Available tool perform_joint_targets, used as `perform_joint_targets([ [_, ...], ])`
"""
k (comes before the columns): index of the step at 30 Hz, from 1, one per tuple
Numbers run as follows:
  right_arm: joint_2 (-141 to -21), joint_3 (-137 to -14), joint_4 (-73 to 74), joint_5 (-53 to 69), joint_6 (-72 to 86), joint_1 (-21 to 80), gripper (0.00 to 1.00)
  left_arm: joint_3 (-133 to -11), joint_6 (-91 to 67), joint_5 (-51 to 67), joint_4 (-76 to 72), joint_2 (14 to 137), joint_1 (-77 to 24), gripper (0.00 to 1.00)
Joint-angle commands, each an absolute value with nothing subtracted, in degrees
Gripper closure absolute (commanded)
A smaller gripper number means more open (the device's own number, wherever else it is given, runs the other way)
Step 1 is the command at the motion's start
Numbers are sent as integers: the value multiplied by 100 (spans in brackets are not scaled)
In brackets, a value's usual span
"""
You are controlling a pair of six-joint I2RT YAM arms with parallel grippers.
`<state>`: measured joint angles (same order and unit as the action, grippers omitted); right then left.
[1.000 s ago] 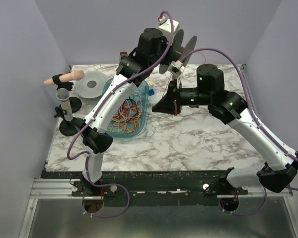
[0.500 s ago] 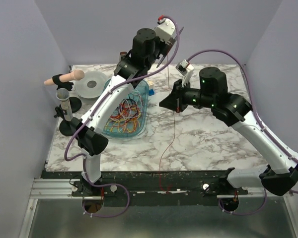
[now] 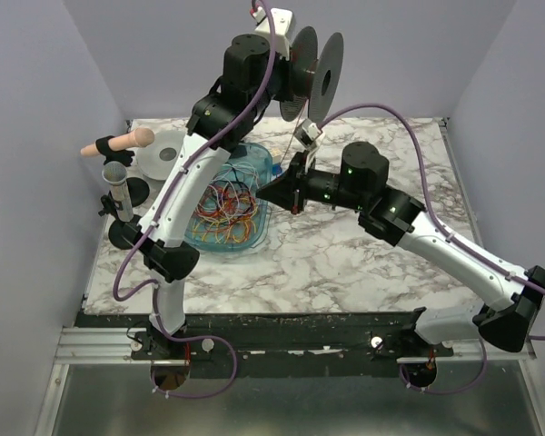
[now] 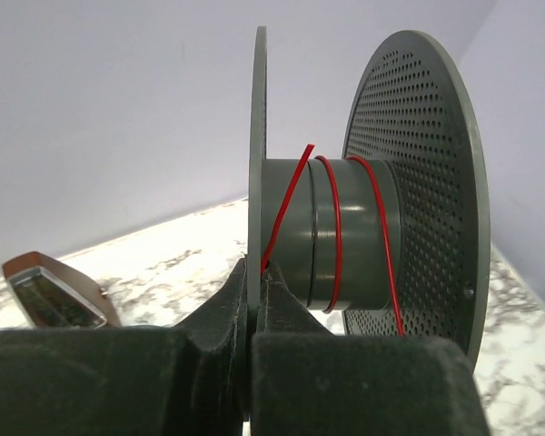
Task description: Wrap the cables
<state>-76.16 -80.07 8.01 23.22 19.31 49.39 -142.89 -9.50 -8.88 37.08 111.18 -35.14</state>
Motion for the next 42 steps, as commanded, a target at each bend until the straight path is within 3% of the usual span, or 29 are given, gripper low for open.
perform_joint_targets([
  [1,-7296,-6973,-191,1785,1486,5001,98,-14879,-1723,-352,3594,10873,-3401,100],
  [8,-7322,-6188,-123,845,686,4992,97,-15187,-1969,228,3814,10635,-3410,100],
  [15,-6443,-4739,-2169,897,826,4983,86,-15407,-1776,360,4060,10345,-3489,100],
  [23,-6434,-4219,-2601,545,484,4940,85,-15135,-1670,597,4447,9915,-3691,100],
  [30,-6653,-3885,-2725,720,501,4579,70,-15170,-1354,492,4561,9589,-3770,100],
  [36,-7144,-4103,-3032,799,440,4474,45,-15231,-1292,545,4658,9448,-3797,100],
  [42,-7576,-4474,-2892,781,159,4474,28,-15302,-1134,545,4570,9413,-3797,100],
])
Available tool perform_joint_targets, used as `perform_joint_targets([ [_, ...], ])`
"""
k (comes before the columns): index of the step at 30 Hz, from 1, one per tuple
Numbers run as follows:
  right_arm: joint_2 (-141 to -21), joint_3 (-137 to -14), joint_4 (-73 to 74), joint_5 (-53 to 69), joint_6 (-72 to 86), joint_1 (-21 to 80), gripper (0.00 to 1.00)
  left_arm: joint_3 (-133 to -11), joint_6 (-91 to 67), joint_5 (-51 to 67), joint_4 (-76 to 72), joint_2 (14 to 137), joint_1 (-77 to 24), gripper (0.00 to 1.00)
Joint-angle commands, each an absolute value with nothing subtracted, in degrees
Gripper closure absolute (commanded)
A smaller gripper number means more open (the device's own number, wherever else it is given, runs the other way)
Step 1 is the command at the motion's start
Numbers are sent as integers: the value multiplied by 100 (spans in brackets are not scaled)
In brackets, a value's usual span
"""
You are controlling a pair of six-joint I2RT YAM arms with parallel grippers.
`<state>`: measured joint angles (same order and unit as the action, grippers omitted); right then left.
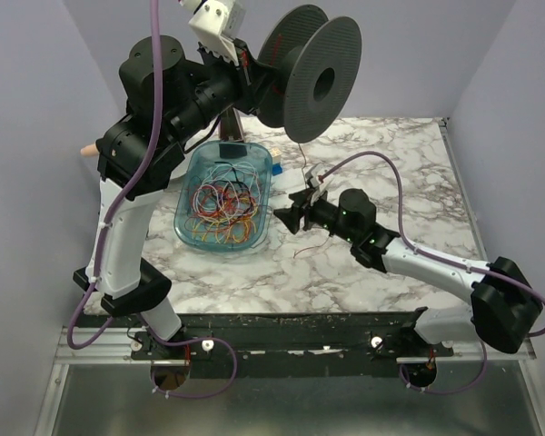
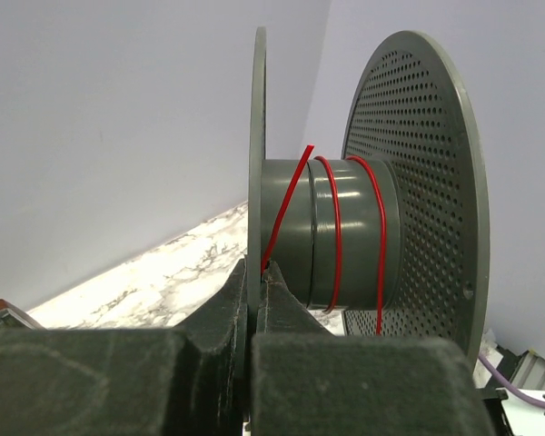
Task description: Wrap the cables
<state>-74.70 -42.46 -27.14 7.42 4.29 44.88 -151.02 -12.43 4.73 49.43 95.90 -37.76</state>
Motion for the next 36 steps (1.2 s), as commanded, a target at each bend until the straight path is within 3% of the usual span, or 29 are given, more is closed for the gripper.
perform_joint_targets([
  [1,-7559,-4474,-2770,852,106,4474,10,-15302,-1116,571,4579,9404,-3797,100],
  [9,-6829,-3455,-2312,1599,-167,4193,5,-15521,-914,624,4693,9369,-3797,100],
  [17,-7215,-3050,-2513,1469,272,3534,10,-15662,-852,738,4737,9352,-3797,100],
  [30,-8832,-4227,-2733,2108,62,3331,13,-15521,-967,984,4772,9229,-3806,100],
  [33,-9105,-4455,-2900,2477,210,3331,22,-15548,-949,993,4764,9246,-3806,100],
  [36,-9167,-4395,-3407,2610,474,3322,52,-15548,-949,1019,4772,9255,-3797,100],
])
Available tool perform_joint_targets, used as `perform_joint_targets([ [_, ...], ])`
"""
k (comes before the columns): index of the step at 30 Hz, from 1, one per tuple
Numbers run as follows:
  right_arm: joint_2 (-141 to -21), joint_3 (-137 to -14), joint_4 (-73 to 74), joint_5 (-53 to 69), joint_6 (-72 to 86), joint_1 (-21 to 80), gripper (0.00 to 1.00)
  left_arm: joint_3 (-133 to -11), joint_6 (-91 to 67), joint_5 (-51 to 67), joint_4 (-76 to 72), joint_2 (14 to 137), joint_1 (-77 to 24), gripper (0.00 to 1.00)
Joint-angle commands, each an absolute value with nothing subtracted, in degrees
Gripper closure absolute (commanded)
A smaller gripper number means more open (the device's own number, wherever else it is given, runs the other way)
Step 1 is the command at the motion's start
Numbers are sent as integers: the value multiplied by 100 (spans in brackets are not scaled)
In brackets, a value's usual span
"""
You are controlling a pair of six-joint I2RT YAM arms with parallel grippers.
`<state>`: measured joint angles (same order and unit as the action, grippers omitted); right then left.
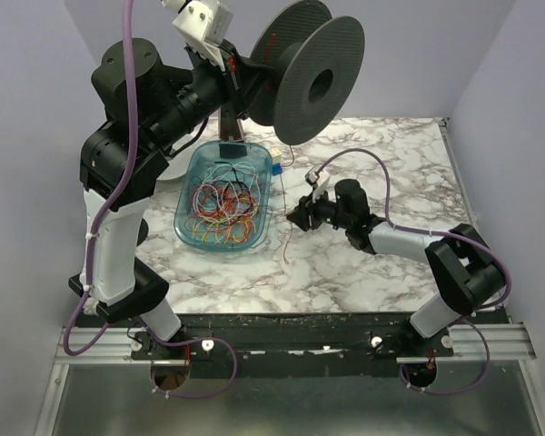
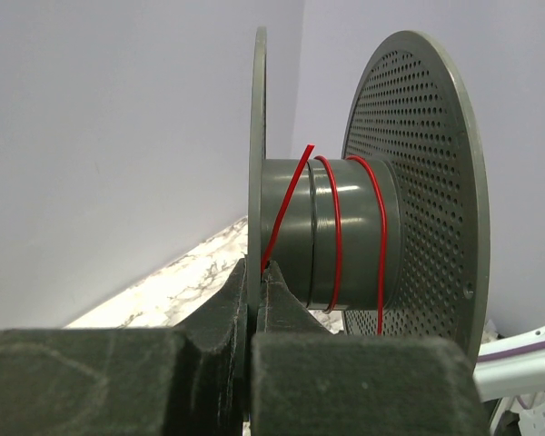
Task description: Wrap the cables
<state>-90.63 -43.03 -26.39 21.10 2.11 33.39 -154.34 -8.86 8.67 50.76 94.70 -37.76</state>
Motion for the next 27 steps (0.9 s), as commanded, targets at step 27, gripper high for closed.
perform_joint_targets([
  [27,-6627,-6704,1044,536,-589,1020,99,-9116,2970,626,5266,7146,-3937,100],
])
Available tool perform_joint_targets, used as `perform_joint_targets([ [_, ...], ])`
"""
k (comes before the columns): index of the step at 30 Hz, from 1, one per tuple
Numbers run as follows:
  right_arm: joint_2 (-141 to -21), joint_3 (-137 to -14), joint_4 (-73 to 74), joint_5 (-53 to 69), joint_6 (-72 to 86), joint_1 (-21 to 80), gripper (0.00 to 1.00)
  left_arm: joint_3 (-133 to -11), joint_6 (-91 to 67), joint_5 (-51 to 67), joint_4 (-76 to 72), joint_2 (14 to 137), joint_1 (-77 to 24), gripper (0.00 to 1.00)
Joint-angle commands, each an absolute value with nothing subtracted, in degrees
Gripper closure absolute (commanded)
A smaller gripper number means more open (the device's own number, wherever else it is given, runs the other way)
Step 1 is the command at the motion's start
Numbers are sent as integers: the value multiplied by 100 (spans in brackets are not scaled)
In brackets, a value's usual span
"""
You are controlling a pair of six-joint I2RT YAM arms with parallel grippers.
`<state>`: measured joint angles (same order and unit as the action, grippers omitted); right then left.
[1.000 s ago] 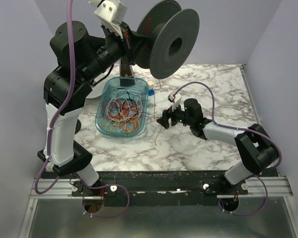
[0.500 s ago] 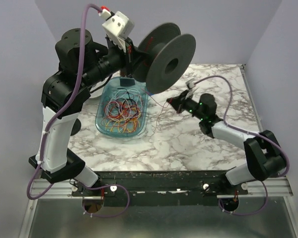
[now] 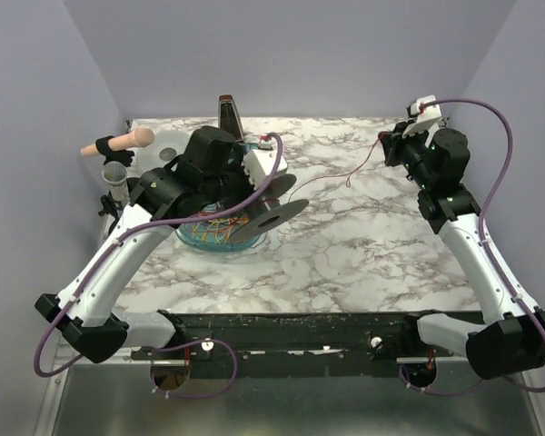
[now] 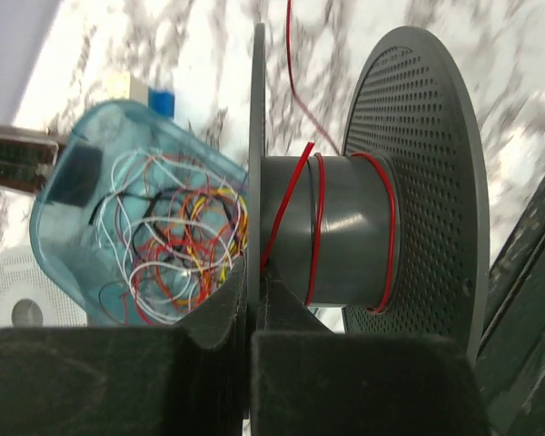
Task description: Wrap the cables
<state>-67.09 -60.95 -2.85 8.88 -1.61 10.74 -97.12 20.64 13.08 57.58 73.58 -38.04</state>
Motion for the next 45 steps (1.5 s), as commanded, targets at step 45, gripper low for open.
perform_joint_targets([
  [45,-6240,-4678,-1045,2559,2892,4166,99,-15223,-1546,263,2408,11559,-3296,100],
])
